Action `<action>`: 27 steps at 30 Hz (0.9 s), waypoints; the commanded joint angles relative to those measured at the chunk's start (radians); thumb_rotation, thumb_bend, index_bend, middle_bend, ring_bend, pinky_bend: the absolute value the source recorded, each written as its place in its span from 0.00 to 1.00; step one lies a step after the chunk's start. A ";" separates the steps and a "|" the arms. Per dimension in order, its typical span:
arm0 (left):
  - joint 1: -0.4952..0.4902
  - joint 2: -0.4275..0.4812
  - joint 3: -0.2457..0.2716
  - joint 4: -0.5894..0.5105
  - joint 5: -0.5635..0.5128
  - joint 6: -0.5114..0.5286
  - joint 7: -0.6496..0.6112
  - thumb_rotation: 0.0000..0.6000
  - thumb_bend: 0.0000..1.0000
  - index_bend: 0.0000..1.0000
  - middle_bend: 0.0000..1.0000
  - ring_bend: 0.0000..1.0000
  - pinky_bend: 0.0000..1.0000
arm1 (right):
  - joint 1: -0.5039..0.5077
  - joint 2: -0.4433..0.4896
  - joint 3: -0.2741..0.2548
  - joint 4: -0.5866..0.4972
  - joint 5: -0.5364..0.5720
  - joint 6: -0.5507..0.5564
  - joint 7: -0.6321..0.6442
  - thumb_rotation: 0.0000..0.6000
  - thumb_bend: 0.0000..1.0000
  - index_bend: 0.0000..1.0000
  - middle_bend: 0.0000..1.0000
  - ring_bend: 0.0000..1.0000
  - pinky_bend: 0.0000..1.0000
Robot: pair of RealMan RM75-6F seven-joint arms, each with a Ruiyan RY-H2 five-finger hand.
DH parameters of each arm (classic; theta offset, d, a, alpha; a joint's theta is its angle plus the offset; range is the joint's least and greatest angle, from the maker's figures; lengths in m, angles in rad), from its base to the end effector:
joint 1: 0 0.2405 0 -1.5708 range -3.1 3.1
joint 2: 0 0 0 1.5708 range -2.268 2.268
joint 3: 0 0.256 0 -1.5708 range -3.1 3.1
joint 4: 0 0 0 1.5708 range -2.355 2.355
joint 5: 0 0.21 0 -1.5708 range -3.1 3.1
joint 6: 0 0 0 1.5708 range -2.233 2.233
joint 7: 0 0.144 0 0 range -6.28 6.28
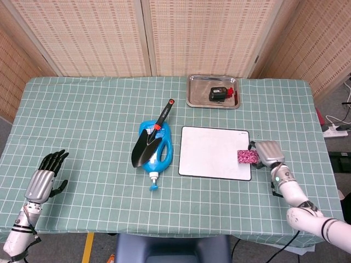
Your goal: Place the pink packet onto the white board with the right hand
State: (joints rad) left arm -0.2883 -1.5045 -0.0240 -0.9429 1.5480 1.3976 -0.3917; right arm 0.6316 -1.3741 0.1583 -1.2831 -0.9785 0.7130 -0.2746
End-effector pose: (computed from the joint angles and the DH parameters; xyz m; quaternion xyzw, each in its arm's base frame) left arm -0.3495 0.2562 0.0825 -0.6298 -0.3880 -0.4404 0.5087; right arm -0.2849 -0.3609 0.0484 0.7071 -0.4515 0.2101 0.5019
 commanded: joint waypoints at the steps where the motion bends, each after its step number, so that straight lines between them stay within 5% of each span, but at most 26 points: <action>1: 0.000 0.001 -0.001 0.000 0.000 0.002 -0.006 1.00 0.32 0.00 0.00 0.00 0.00 | 0.079 -0.062 0.018 0.008 0.106 -0.030 -0.095 1.00 0.24 0.41 1.00 0.99 1.00; 19: -0.003 0.012 0.000 0.003 0.004 0.001 -0.052 1.00 0.32 0.00 0.00 0.00 0.00 | 0.226 -0.173 -0.004 0.046 0.310 -0.005 -0.242 1.00 0.24 0.38 1.00 0.99 1.00; 27: -0.003 0.011 0.001 0.001 0.006 0.003 -0.050 1.00 0.32 0.00 0.00 0.00 0.00 | 0.234 -0.156 -0.016 0.024 0.326 0.015 -0.242 1.00 0.05 0.24 1.00 0.99 1.00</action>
State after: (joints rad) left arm -0.2909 -1.4931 -0.0226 -0.9416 1.5538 1.4001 -0.4416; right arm 0.8652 -1.5321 0.1431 -1.2568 -0.6513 0.7260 -0.5179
